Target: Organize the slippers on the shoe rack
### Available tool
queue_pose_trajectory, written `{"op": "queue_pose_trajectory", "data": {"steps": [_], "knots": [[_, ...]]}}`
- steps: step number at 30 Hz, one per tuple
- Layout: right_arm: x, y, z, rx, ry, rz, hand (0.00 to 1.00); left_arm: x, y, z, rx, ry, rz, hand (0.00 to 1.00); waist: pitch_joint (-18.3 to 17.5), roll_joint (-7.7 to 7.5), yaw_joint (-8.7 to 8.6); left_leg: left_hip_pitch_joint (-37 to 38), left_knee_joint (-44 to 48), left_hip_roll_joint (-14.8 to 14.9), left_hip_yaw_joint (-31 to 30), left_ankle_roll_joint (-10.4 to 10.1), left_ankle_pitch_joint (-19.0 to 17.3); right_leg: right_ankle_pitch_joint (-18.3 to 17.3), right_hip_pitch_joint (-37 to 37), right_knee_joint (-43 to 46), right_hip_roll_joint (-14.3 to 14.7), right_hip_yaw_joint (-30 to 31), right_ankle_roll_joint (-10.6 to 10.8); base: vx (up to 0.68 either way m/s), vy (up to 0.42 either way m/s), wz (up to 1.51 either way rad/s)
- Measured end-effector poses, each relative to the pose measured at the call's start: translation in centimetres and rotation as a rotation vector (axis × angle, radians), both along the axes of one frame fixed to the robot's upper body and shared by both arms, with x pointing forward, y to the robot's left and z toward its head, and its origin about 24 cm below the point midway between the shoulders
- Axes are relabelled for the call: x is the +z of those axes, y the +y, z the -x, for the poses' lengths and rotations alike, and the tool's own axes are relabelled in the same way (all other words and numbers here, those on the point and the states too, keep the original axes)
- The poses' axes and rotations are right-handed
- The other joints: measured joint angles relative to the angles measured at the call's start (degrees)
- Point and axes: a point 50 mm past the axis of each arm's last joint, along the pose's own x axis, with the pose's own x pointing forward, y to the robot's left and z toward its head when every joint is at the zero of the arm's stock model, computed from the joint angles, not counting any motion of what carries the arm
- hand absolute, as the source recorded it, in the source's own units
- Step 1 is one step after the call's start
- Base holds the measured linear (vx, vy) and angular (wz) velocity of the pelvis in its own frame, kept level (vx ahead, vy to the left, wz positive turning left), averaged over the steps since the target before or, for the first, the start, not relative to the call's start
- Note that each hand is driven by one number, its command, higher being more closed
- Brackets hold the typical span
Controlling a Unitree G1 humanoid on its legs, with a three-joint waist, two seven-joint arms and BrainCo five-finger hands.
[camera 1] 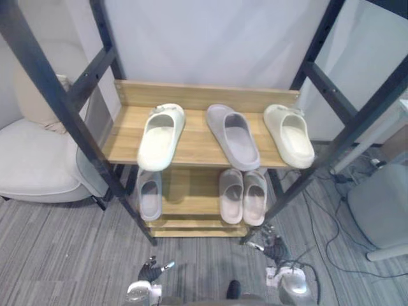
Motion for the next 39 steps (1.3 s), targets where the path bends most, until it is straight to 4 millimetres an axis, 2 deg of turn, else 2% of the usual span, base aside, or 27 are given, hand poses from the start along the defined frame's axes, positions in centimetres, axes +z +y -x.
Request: {"op": "queue_pose_trajectory", "data": {"steps": [6, 7, 8, 9, 11, 16, 18, 19, 21, 26, 39], "knots": [[4.2, -0.5, -0.7, -0.015, -0.203, 0.047, 0.00, 0.0, -0.1, 0.0, -0.037, 0.002, -0.014, 0.00, 0.17, 0.43, -1.03, 0.03, -0.03, 0.18, 0.36, -0.04, -0.02, -0.01, -0.17, 0.00, 0.23, 0.29, -0.02, 0.01, -0.004, -0.03], [4.5, -0.5, -0.8, -0.018, -0.213, 0.049, 0.00, 0.0, -0.1, 0.0, -0.037, 0.002, -0.014, 0.00, 0.19, 0.46, -1.07, 0.03, -0.03, 0.17, 0.37, -0.04, -0.02, -0.01, -0.17, 0.00, 0.22, 0.30, -0.01, 0.00, 0.000, 0.00], [5.7, -0.7, -0.9, -0.031, -0.269, 0.059, 0.00, 0.0, -0.2, 0.0, -0.039, 0.003, -0.014, 0.00, 0.23, 0.53, -1.32, 0.03, -0.07, 0.17, 0.44, -0.04, -0.02, -0.01, -0.22, 0.00, 0.23, 0.41, -0.01, 0.00, 0.000, 0.00], [5.9, -0.8, -1.0, -0.033, -0.279, 0.060, 0.00, 0.0, -0.2, 0.0, -0.040, 0.003, -0.014, 0.00, 0.23, 0.53, -1.36, 0.03, -0.08, 0.17, 0.45, -0.04, -0.02, -0.01, -0.24, 0.00, 0.23, 0.43, -0.01, 0.00, 0.000, 0.00], [7.8, -1.2, -1.0, -0.058, -0.367, 0.076, 0.00, 0.0, -0.2, 0.0, -0.057, 0.002, -0.017, 0.00, 0.25, 0.57, -1.45, 0.03, -0.21, 0.23, 0.55, -0.05, -0.03, -0.01, -0.33, 0.00, 0.32, 0.58, -0.02, 0.00, 0.000, 0.00], [10.6, -2.3, -1.1, -0.109, -0.499, 0.119, 0.00, 0.0, -0.1, 0.0, -0.058, 0.002, -0.019, 0.00, 0.21, 0.61, -1.46, 0.02, -0.39, 0.37, 0.95, -0.14, -0.09, -0.01, -0.61, 0.01, 0.55, 1.08, -0.02, 0.00, -0.016, -0.06], [12.4, -2.5, -1.3, -0.120, -0.583, 0.136, 0.00, 0.0, -0.1, 0.0, -0.062, 0.002, -0.019, 0.00, 0.20, 0.63, -1.48, 0.02, -0.48, 0.49, 1.47, -0.17, -0.10, -0.01, -0.91, 0.02, 0.75, 1.57, -0.02, 0.00, -0.015, -0.10], [12.6, -2.5, -1.3, -0.122, -0.592, 0.138, 0.00, 0.0, -0.2, 0.0, -0.064, 0.002, -0.020, 0.00, 0.20, 0.63, -1.52, 0.02, -0.50, 0.49, 1.48, -0.16, -0.10, -0.01, -0.93, 0.02, 0.75, 1.58, -0.02, 0.00, -0.012, -0.07], [14.4, -2.8, -1.3, -0.136, -0.678, 0.169, 0.00, 0.0, -0.6, 0.0, -0.092, 0.002, -0.019, 0.00, -0.43, 0.87, -1.55, -0.71, -0.59, 0.36, 1.64, -0.13, -0.08, 0.02, -1.82, 0.40, 0.61, 1.81, -0.06, 0.01, -0.007, -0.04], [16.3, -3.1, -1.6, -0.143, -0.778, 0.210, 0.00, 0.0, -0.7, 0.0, -0.104, -0.001, -0.018, 0.00, -0.73, 0.96, -1.63, -0.98, -0.38, 0.21, 1.37, -0.08, -0.04, 0.04, -1.90, 0.43, 0.47, 1.68, -0.07, 0.00, 0.000, 0.00], [20.9, -2.1, -5.4, 0.021, -0.999, 0.179, 0.00, 0.1, -0.7, 0.0, -0.118, -0.021, -0.008, 0.00, -1.17, 0.32, -1.50, -2.29, 0.22, -0.33, -1.29, 0.47, 0.30, 0.04, -1.84, 0.43, -0.30, -0.29, -0.08, -0.02, -0.015, 0.08]]}}
